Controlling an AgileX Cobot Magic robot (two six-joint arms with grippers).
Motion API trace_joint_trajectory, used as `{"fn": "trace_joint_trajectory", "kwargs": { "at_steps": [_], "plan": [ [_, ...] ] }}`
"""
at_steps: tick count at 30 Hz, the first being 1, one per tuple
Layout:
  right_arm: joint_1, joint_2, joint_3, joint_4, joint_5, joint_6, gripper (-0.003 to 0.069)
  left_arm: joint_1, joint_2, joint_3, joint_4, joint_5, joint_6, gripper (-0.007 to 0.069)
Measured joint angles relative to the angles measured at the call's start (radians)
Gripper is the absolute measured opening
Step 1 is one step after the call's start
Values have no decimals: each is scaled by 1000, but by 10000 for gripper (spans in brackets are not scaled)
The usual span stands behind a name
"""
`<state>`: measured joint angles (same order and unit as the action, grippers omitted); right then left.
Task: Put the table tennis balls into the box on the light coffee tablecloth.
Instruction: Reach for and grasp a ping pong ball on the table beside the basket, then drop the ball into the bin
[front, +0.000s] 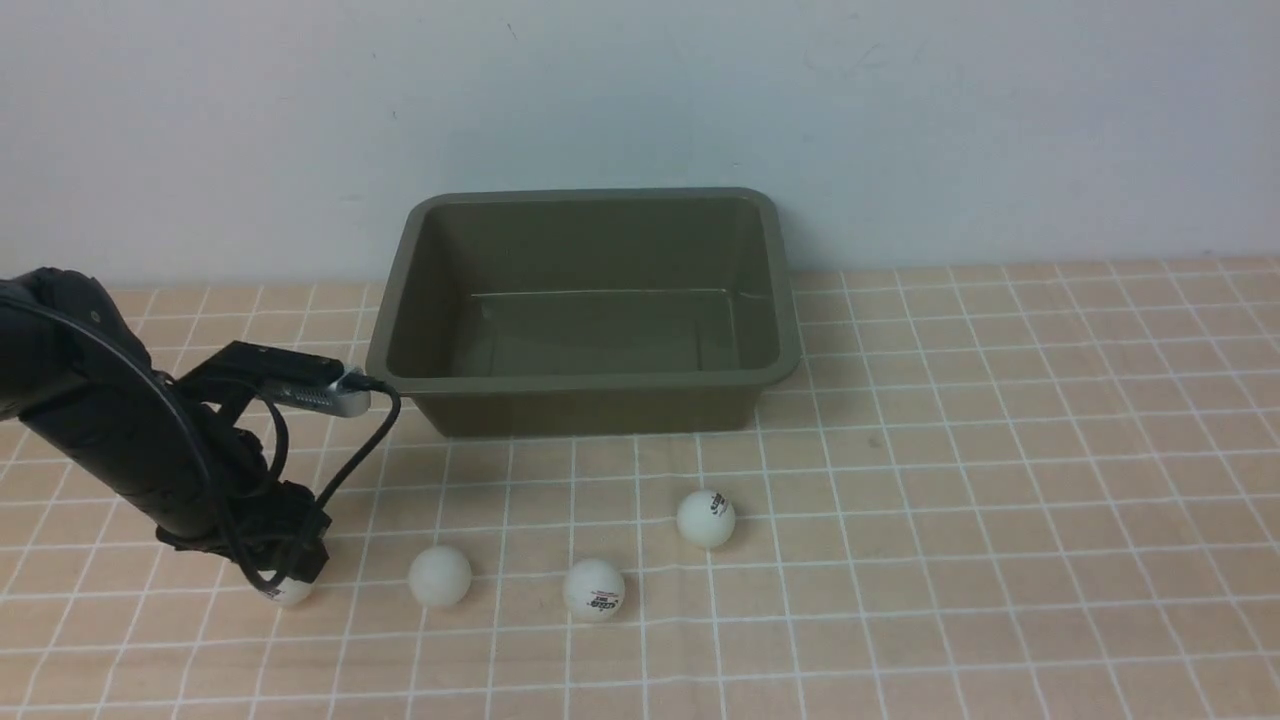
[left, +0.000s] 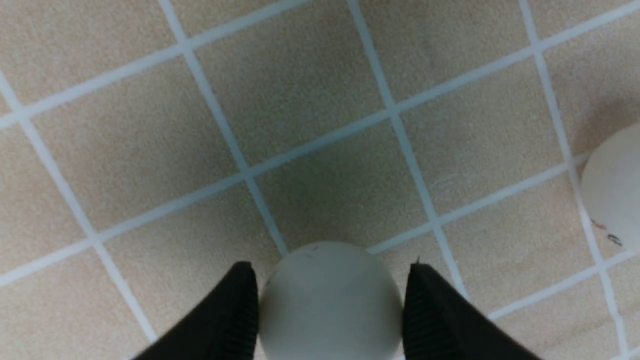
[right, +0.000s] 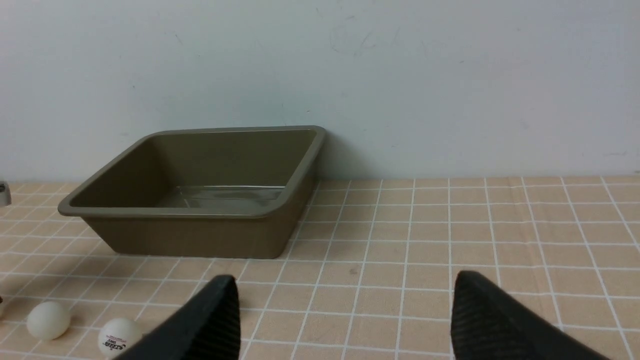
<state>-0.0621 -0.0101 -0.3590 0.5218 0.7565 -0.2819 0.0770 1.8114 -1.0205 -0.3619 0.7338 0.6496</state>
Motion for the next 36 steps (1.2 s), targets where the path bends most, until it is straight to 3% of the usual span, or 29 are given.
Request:
{"fn": "trace_joint_trajectory", "kwargs": {
  "at_steps": [6, 12, 15, 19, 29, 33, 36],
  "plan": [
    [0, 0, 0, 0, 0, 0, 512, 0, 0, -50, -22, 116, -31, 291],
    [0, 0, 0, 0, 0, 0, 512, -6, 4, -252, -194, 277, 23, 291],
    [0, 0, 0, 0, 0, 0, 512, -17, 9, -395, -314, 283, 53, 291],
    [0, 0, 0, -1, 0, 0, 512, -27, 49, -529, -384, 261, 87, 291],
    [0, 0, 0, -3, 7, 0, 512, -56, 259, -730, -394, 305, 278, 318],
    [0, 0, 0, -3, 13, 0, 512, -63, 291, -751, -393, 314, 266, 403],
    [0, 0, 0, -3, 16, 0, 512, -63, 283, -800, -361, 379, 195, 415]
  ]
}}
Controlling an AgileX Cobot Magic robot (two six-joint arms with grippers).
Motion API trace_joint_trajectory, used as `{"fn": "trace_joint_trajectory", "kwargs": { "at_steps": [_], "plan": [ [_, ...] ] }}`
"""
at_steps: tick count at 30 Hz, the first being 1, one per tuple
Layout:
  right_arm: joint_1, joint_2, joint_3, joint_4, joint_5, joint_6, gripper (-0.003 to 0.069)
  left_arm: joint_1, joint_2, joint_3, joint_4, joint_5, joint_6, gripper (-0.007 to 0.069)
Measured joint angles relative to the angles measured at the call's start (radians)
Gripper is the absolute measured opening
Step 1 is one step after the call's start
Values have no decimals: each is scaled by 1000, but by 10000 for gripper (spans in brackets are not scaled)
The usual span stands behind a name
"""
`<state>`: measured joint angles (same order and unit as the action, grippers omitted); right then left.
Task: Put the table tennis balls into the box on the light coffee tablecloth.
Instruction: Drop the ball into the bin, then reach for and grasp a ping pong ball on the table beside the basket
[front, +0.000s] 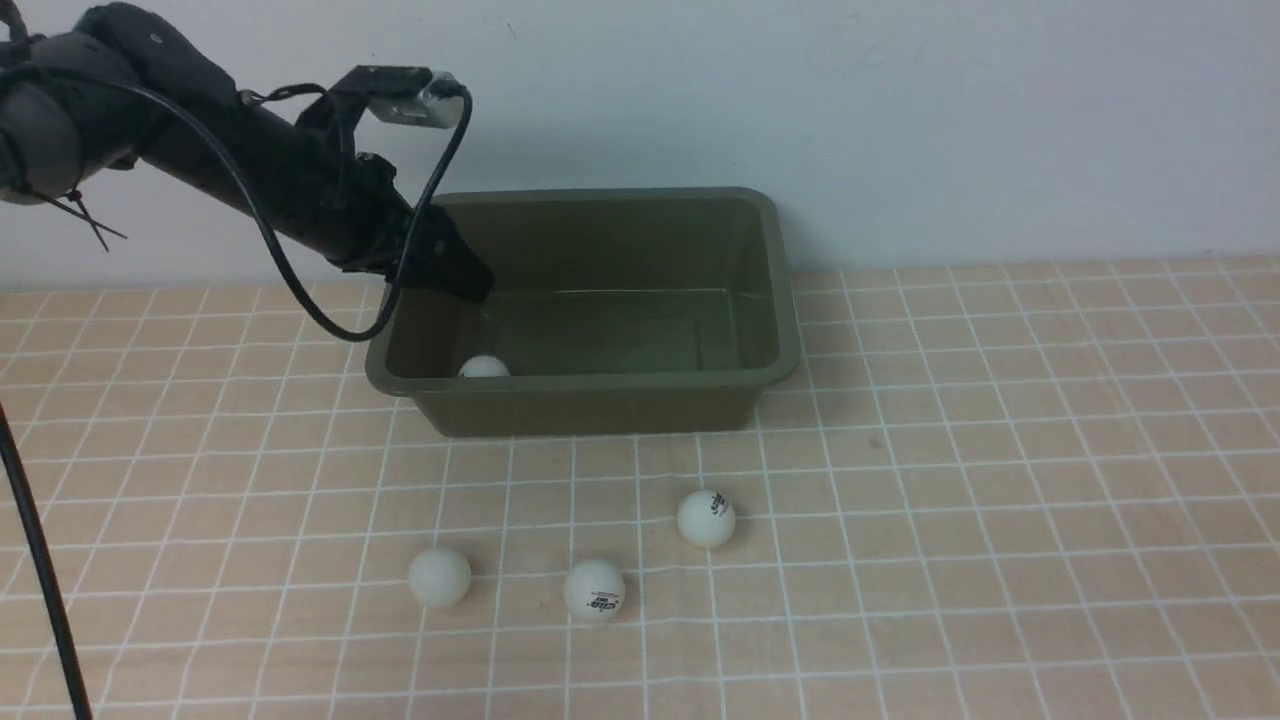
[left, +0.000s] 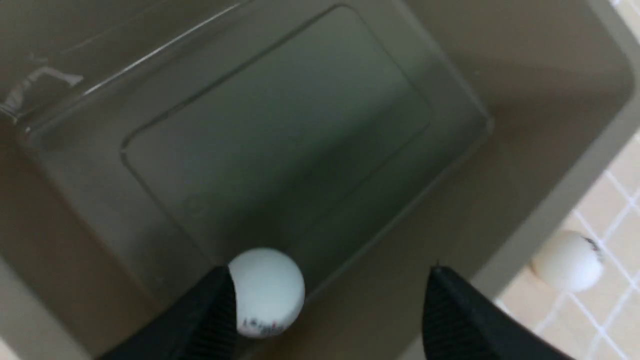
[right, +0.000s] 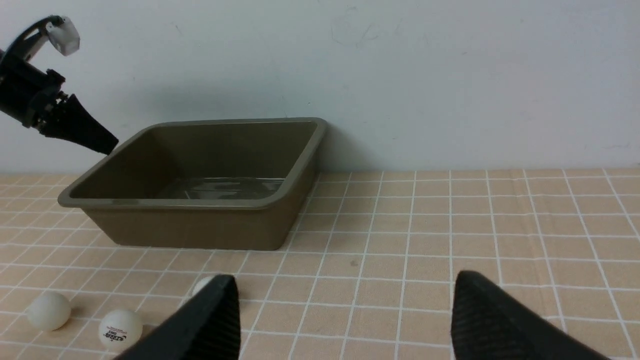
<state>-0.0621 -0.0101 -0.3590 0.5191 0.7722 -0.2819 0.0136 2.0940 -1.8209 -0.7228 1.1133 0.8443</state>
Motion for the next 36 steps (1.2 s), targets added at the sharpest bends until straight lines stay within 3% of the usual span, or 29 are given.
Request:
{"fn": "trace_joint_trajectory", "kwargs": {
  "at_steps": [4, 8, 11, 13, 17, 28, 33, 36],
  "plan": [
    [0, 0, 0, 0, 0, 0, 512, 0, -20, -93, 109, 80, -154, 376],
    [0, 0, 0, 0, 0, 0, 512, 0, -80, -224, 311, 111, -477, 262],
    [0, 0, 0, 1, 0, 0, 512, 0, -144, -238, 366, 118, -623, 184],
    [0, 0, 0, 0, 0, -1, 512, 0, -184, -233, 370, 123, -658, 143],
    [0, 0, 0, 0, 0, -3, 512, 0, -307, -144, 353, 131, -675, 90],
    [0, 0, 0, 0, 0, -3, 512, -1, -684, 399, 350, 135, -583, 78],
    [0, 0, 0, 0, 1, -4, 512, -49, -719, 648, 336, 132, -499, 85],
    [0, 0, 0, 0, 1, -4, 512, -114, -706, 769, 338, 71, -379, 139]
  ]
}}
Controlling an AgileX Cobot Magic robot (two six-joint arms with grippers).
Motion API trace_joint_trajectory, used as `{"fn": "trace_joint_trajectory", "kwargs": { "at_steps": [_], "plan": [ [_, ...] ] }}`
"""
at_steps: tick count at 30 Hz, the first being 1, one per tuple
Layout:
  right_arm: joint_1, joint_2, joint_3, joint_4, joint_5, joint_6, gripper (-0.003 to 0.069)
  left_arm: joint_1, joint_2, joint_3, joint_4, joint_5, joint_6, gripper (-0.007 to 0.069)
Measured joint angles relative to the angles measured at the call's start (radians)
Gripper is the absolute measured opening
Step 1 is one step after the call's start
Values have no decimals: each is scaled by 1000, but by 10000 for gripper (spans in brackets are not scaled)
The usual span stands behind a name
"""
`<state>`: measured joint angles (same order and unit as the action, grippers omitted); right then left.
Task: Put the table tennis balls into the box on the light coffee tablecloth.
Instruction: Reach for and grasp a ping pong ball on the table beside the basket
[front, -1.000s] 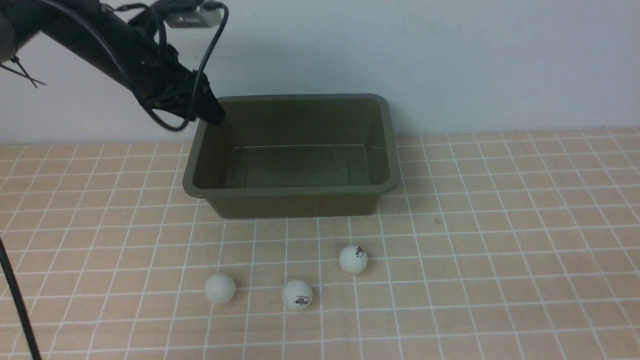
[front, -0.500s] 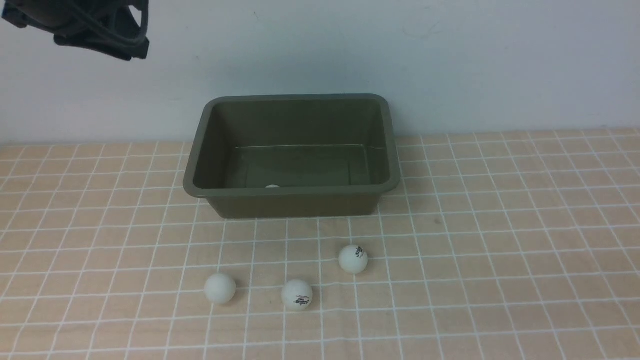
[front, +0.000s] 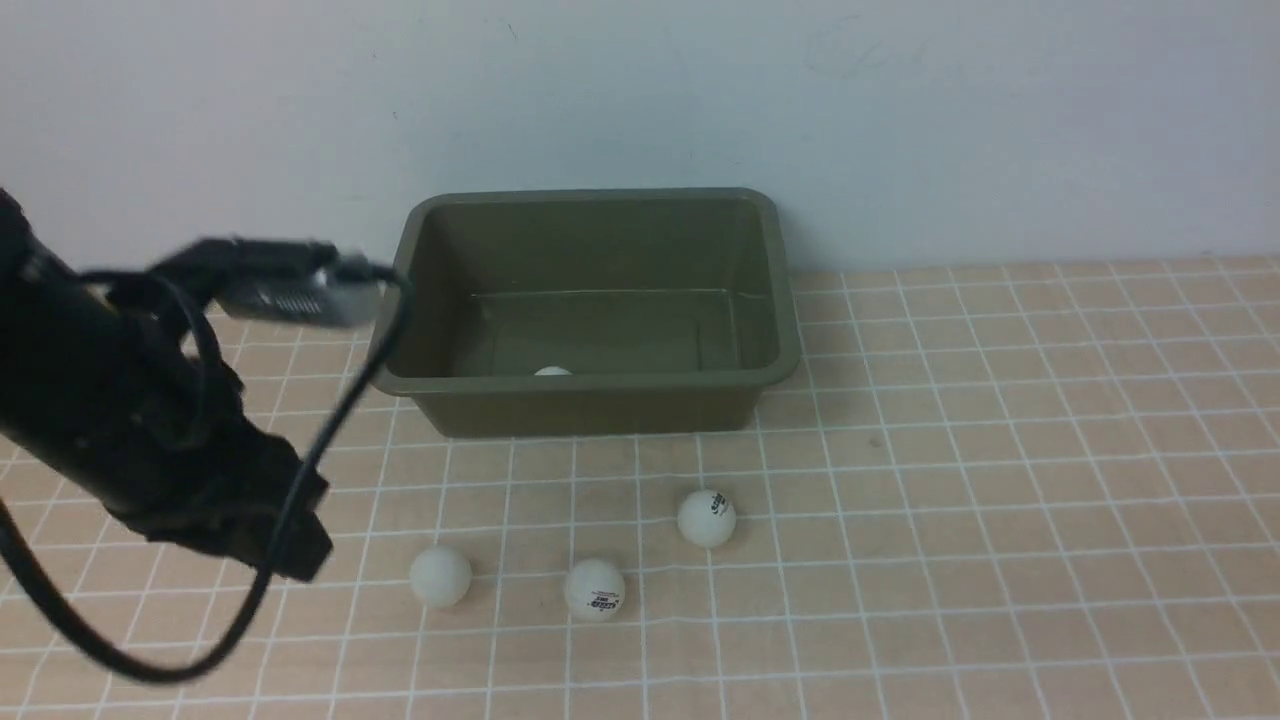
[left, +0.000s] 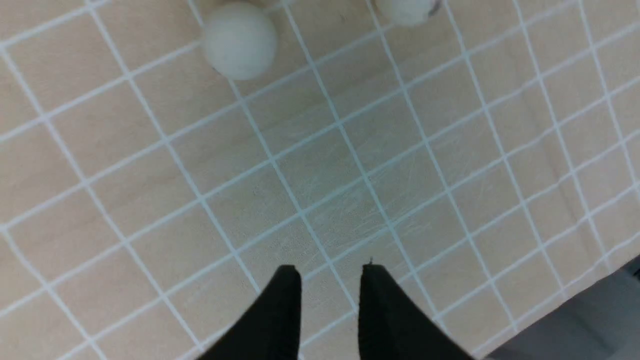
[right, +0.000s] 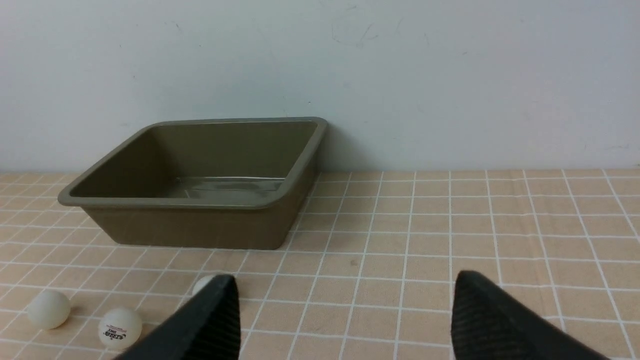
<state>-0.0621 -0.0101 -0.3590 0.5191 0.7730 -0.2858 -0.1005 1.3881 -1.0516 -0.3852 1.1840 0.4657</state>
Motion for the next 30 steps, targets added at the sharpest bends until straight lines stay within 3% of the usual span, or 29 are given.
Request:
{"fn": "trace_joint_trajectory", "kwargs": {
  "at_steps": [4, 11, 30],
  "plan": [
    [0, 0, 0, 0, 0, 0, 512, -65, 41, 43, 1, -139, 117, 248],
    [0, 0, 0, 0, 0, 0, 512, -107, 162, 44, 5, -301, 150, 394],
    [0, 0, 0, 0, 0, 0, 492, -107, 443, 44, -14, -550, 159, 404]
  ]
}}
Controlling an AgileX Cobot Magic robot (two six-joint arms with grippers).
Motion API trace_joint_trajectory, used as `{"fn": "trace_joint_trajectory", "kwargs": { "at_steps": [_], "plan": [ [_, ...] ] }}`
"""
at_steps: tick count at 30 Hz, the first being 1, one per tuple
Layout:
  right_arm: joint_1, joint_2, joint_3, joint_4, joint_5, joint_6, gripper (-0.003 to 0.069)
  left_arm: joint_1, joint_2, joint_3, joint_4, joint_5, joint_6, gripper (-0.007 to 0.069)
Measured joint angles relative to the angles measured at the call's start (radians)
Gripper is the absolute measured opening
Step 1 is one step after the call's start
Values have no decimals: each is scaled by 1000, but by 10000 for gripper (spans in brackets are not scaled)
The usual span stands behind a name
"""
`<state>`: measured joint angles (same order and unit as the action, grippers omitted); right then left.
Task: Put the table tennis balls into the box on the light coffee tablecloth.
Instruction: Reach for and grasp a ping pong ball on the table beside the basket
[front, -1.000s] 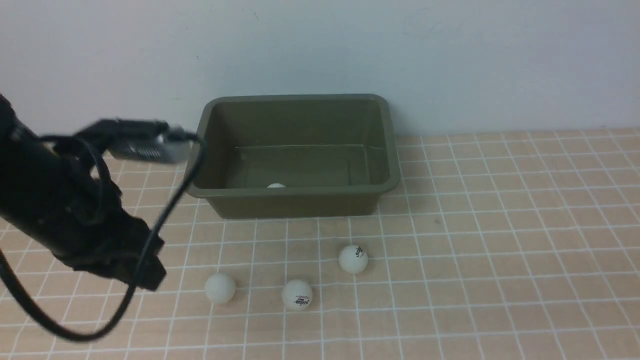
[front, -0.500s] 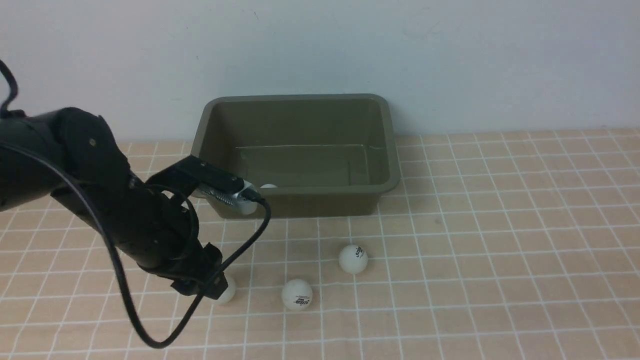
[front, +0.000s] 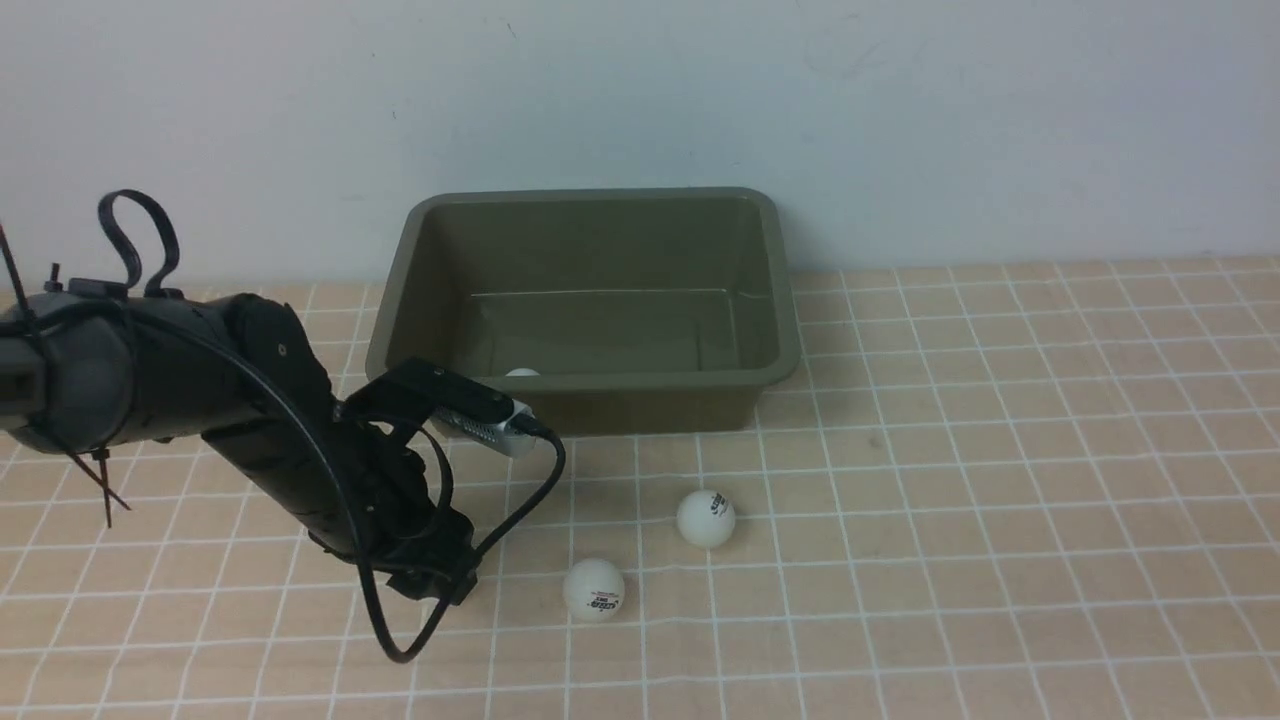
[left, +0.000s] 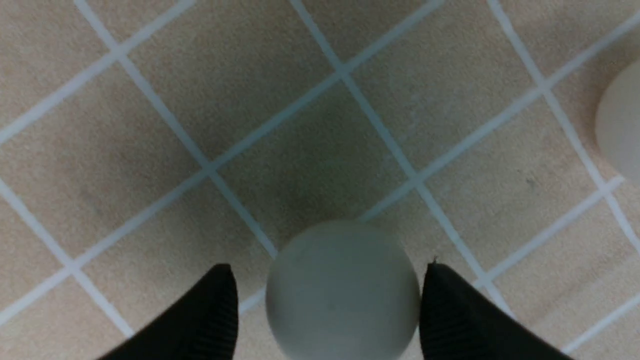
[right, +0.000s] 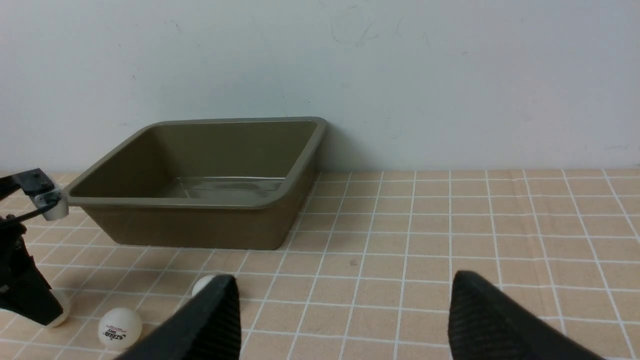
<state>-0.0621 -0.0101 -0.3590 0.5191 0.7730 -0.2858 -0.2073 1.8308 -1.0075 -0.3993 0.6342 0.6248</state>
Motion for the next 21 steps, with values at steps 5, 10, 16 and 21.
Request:
{"fn": "trace_joint_trajectory", "kwargs": {
  "at_steps": [5, 10, 16, 21],
  "plan": [
    [0, 0, 0, 0, 0, 0, 454, -2, 9, -17, -26, 19, 16, 318],
    [0, 0, 0, 0, 0, 0, 419, -12, -24, -125, -88, 168, 79, 318],
    [0, 0, 0, 0, 0, 0, 390, -14, -50, -345, -206, 280, 126, 318],
    [0, 0, 0, 0, 0, 0, 385, -15, 1, -512, -227, 257, 130, 318]
  ]
}}
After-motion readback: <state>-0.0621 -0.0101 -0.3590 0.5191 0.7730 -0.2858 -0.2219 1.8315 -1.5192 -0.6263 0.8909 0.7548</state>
